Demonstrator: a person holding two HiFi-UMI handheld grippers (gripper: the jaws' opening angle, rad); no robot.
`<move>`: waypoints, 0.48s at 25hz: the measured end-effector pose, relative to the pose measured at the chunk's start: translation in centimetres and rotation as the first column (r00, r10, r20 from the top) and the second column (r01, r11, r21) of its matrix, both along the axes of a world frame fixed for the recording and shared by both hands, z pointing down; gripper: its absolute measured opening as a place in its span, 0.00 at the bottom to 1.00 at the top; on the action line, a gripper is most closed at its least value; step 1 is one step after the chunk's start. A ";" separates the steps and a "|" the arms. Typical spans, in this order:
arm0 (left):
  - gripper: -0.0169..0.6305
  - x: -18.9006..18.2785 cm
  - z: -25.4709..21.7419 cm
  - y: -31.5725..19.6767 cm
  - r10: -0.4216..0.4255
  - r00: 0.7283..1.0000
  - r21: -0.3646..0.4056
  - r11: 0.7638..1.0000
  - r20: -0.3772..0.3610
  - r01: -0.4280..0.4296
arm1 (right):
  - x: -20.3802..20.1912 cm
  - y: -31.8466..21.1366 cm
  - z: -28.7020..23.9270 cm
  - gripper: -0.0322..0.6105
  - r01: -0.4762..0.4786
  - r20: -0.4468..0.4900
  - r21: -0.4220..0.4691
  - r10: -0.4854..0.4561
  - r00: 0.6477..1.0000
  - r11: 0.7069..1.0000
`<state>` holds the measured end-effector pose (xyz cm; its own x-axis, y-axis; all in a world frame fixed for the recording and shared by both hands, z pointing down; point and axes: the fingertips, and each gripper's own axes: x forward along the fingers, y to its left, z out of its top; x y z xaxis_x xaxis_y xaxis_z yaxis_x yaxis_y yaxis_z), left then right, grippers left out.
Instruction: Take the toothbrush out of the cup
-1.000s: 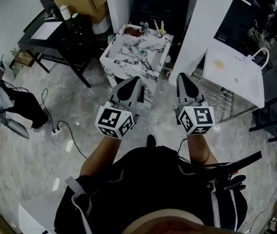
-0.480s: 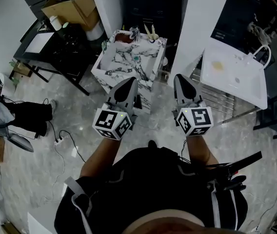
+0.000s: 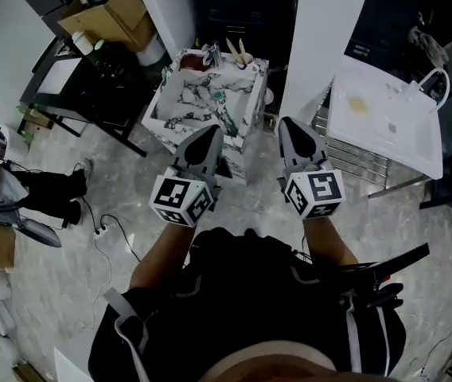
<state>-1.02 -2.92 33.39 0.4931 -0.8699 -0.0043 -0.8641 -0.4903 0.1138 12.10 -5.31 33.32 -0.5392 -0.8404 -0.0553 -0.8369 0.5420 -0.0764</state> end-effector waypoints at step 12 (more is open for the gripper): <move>0.03 -3.7 1.2 -4.7 0.019 0.999 -0.017 1.000 -0.032 -0.019 | -3.4 -3.7 0.8 0.09 -0.024 -0.021 -0.006 0.023 0.999 1.000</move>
<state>-4.67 -7.67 34.61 0.5093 -0.8606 -0.0056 -0.8505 -0.5043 0.1495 8.67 -9.03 34.12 -0.5203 -0.8531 -0.0384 -0.8509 0.5217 -0.0619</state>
